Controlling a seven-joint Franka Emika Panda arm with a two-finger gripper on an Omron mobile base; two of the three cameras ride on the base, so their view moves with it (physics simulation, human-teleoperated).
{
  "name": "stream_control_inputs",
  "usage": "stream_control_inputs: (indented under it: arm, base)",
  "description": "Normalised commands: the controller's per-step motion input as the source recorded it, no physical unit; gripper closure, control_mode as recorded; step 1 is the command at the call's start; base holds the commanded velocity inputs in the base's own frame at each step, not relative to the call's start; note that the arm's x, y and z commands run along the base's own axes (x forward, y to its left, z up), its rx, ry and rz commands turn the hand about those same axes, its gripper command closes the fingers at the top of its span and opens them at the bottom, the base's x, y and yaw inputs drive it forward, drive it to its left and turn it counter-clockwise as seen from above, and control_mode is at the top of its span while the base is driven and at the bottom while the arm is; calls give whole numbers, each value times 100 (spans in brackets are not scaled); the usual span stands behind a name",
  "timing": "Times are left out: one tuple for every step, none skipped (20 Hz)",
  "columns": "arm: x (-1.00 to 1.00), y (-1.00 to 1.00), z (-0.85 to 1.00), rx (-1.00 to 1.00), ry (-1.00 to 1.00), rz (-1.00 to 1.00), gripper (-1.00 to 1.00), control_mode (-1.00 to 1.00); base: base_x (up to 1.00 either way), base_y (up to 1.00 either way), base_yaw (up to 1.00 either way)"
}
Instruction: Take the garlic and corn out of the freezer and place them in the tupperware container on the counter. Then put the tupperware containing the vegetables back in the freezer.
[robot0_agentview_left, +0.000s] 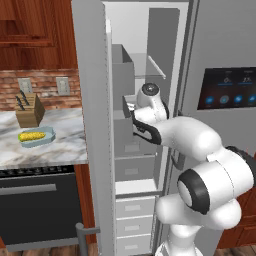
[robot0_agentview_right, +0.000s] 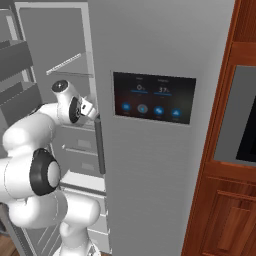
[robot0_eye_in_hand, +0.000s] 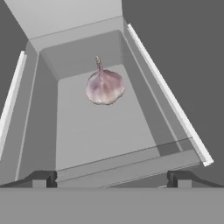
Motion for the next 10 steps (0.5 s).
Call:
stream_control_inputs:
  arm:
    - [53, 1, -4, 0, 2, -1, -100, -100]
    - [49, 0, -4, 0, 2, -1, -100, -100]
    - [49, 0, -1, 0, 3, -1, -100, -100]
    - [45, 0, 0, 0, 3, -1, -100, -100]
    - [40, 0, 0, 0, 3, -1, -100, -100]
    - [37, 0, 0, 0, 3, -1, -100, -100]
    - [33, 0, 0, 0, 3, -1, -100, -100]
    - [33, 0, -1, 0, 3, -1, -100, -100]
    - [32, 0, -3, 0, 2, -1, -100, -100]
    - [29, 0, -9, 0, 0, -1, -100, -100]
  base:
    - [0, 0, 0]
    - [0, 0, 0]
    - [0, 0, 0]
    - [0, 0, 0]
    - [0, 0, 0]
    - [0, 0, 0]
    - [0, 0, 0]
    - [0, 0, 0]
    - [0, 0, 0]
    - [0, 0, 0]
